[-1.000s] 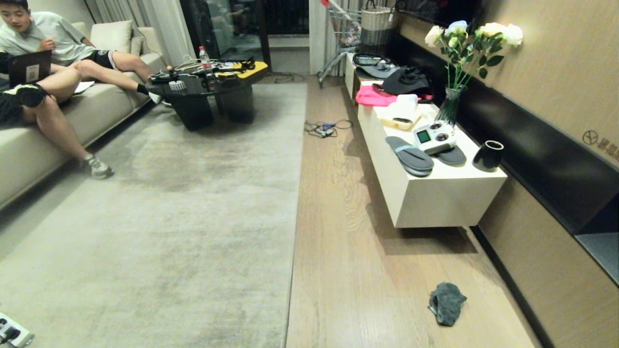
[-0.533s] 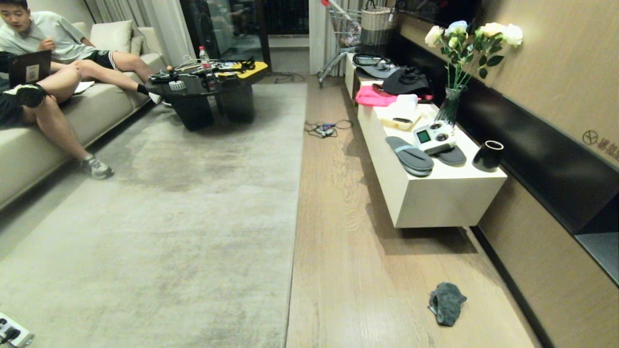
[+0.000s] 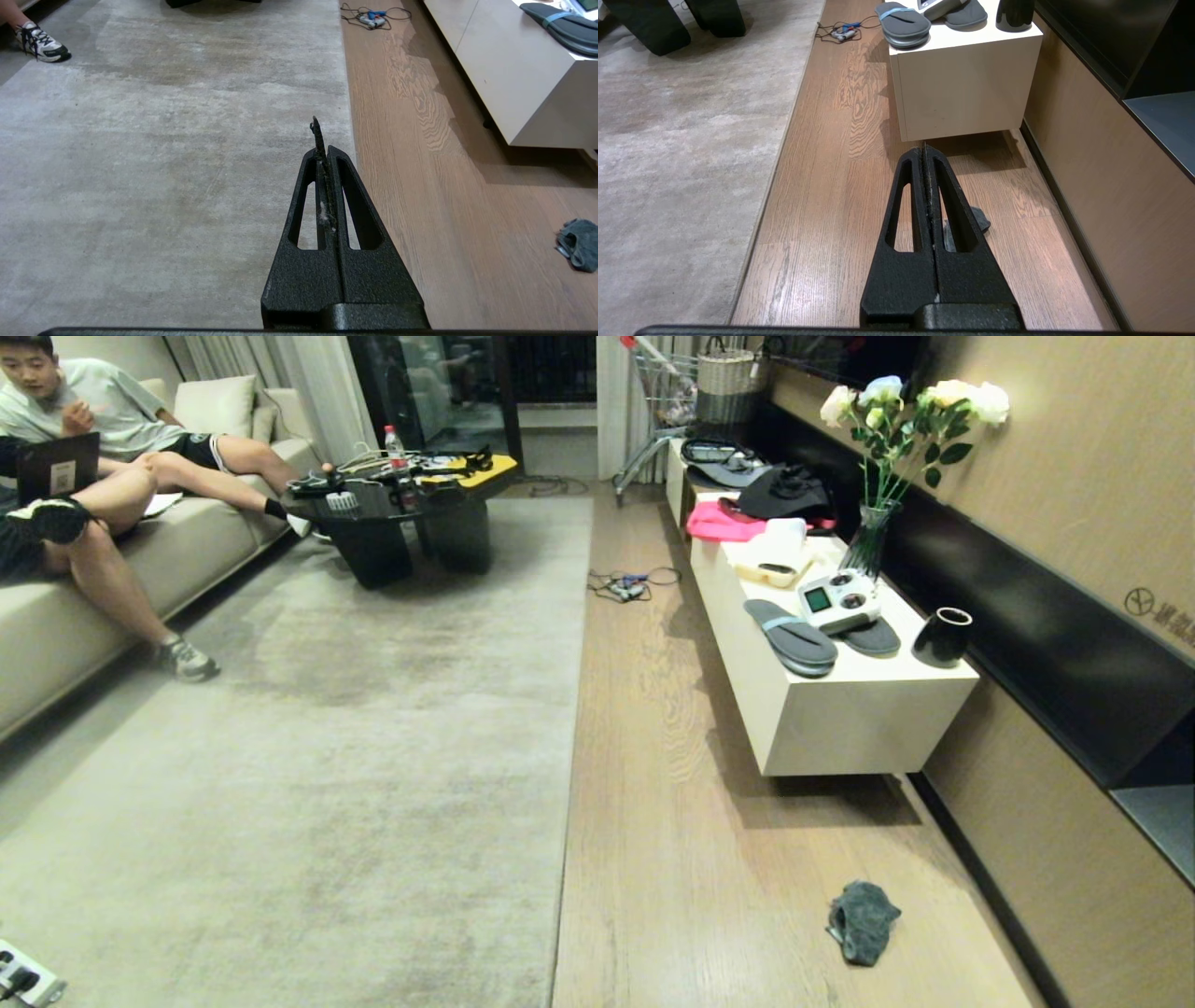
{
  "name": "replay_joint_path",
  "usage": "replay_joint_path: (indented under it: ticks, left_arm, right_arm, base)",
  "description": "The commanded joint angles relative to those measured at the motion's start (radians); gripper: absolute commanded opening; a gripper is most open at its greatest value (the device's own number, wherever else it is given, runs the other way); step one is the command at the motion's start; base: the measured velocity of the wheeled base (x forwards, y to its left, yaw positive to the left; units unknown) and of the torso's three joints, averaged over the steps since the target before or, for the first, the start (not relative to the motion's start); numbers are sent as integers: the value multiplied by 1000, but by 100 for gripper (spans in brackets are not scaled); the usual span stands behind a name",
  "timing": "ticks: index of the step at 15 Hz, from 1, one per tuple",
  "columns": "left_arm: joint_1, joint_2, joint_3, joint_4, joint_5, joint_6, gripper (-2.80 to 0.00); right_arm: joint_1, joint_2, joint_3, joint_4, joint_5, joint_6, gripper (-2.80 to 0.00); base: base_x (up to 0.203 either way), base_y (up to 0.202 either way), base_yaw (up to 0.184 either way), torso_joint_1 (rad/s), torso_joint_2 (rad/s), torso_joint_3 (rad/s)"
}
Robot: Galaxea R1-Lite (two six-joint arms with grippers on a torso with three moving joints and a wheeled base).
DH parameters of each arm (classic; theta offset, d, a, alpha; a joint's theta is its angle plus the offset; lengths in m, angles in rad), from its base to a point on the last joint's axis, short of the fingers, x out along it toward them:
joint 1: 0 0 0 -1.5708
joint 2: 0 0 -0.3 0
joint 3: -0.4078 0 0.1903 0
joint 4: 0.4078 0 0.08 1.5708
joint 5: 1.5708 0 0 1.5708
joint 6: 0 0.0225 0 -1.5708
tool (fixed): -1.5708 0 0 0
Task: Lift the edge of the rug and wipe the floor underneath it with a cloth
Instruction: Pick up the rag
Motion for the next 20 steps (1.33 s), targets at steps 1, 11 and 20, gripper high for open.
replay_joint_path:
  ticks: [1,11,20]
  left_arm:
    - [0,2,0,0,0,0,-280]
    - [0,2,0,0,0,0,-280]
    - [0,2,0,0,0,-2,-280]
  right_arm:
    - [1,0,0,0,0,0,-280]
    - [0,0,0,0,0,0,-280]
    - [-1,0,0,0,-1,0,-280]
  base:
    - [0,0,0,0,0,0]
    - [0,0,0,0,0,0]
    - [0,0,0,0,0,0]
